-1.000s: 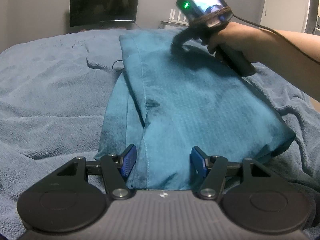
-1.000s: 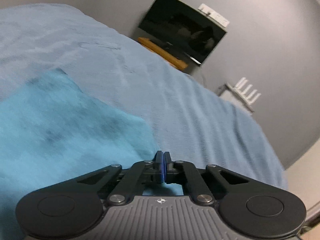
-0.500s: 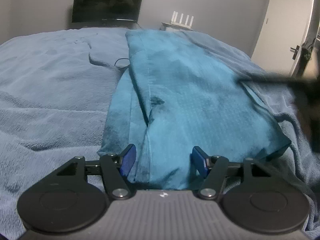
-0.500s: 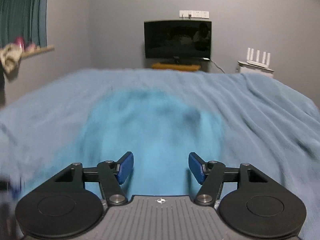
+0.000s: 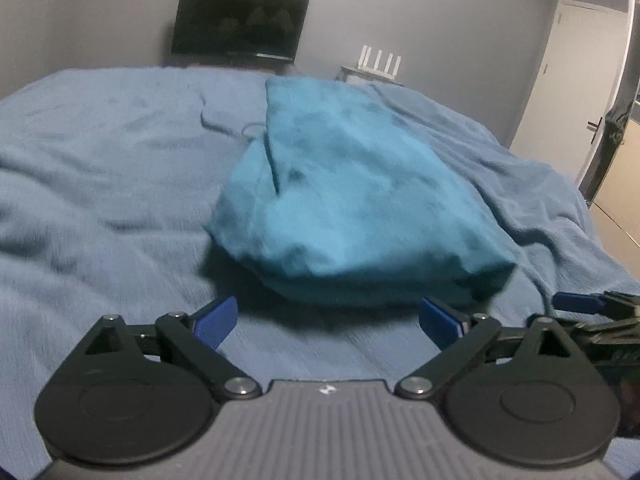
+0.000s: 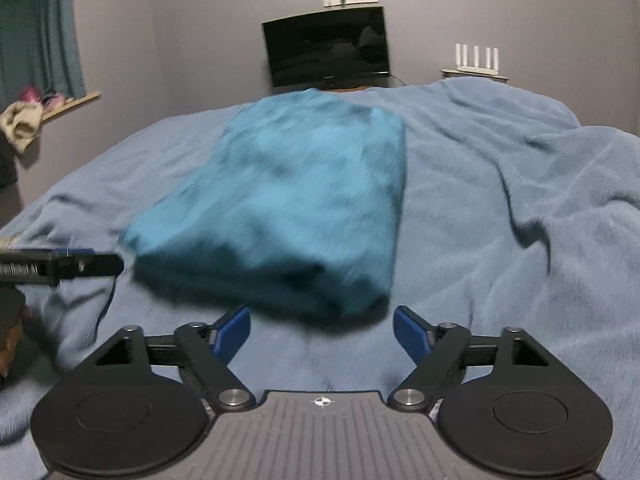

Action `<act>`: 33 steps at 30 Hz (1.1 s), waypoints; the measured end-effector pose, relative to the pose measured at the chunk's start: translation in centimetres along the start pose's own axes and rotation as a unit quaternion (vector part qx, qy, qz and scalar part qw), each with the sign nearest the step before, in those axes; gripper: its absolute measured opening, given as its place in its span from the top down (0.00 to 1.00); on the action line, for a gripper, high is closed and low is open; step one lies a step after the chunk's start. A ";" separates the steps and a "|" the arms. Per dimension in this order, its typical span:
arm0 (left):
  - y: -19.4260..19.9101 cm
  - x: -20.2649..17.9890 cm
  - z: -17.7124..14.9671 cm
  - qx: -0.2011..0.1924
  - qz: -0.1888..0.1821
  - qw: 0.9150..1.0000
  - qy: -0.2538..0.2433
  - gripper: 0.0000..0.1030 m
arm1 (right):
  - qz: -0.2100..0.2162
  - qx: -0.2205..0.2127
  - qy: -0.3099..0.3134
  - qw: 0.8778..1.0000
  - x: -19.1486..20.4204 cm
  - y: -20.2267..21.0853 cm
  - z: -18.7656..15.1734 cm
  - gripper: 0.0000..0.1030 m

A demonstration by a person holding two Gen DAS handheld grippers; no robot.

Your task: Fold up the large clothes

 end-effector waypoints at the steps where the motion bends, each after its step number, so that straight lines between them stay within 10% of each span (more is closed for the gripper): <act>1: 0.2 -0.7 -0.4 0.007 0.008 1.000 -0.008 0.06 | -0.006 0.001 0.011 1.000 0.5 0.1 -0.6 0.12; 33: -0.4 -2.6 -2.0 0.018 0.071 0.993 -0.088 0.04 | -0.028 -0.015 0.033 0.999 1.4 0.0 -1.7 0.07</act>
Point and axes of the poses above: each gripper's, at about its wrist camera, not at the fingertips, and y roughly against the way its jaws point, x to its left, z to its top, the point moved 2 cm from there along -y, roughly the way its jaws point, and after that the axes turned 9 degrees about -y, right-handed, at the moved point
